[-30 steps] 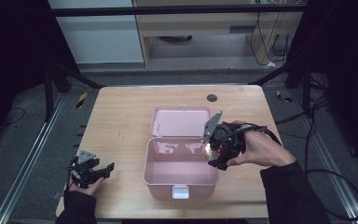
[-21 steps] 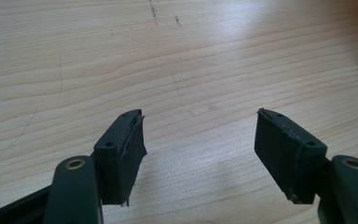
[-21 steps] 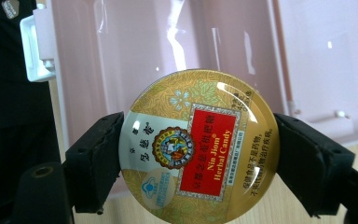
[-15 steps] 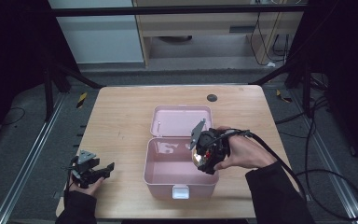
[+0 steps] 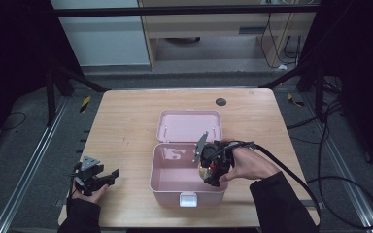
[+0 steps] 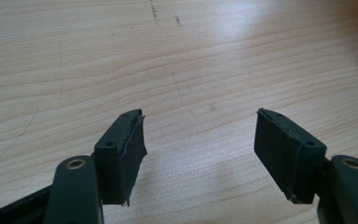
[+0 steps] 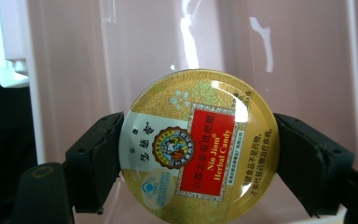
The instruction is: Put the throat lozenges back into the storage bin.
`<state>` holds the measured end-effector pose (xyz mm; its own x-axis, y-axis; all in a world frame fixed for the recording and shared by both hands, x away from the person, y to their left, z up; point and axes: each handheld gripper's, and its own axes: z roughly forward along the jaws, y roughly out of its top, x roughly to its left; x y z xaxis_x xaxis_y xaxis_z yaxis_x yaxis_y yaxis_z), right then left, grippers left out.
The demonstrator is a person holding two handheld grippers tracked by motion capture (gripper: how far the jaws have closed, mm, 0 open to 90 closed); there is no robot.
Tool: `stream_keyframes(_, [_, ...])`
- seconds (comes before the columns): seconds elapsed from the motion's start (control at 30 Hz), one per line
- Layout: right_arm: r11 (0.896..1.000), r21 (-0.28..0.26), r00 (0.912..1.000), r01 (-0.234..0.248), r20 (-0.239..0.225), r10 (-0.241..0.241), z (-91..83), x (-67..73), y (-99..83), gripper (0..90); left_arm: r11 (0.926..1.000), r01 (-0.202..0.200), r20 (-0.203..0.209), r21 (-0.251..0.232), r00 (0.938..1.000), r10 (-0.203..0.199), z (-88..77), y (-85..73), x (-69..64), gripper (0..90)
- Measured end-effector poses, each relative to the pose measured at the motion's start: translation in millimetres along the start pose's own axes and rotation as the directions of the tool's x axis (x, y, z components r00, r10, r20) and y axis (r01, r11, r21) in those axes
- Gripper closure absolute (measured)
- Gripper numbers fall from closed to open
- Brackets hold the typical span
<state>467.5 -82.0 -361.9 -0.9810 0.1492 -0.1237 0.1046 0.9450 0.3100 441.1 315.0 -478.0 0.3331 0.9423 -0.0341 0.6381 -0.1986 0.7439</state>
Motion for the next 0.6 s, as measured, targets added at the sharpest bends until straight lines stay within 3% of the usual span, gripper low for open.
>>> stream_keyframes(0.6, [0.999, 0.028, 0.9991, -0.022, -0.037, 0.023, 26.8, -1.5, -13.2, 20.7, 1.0, 0.003, 0.0, -0.001, 1.0, -0.003, 0.5, -0.3, -0.3, 32.6])
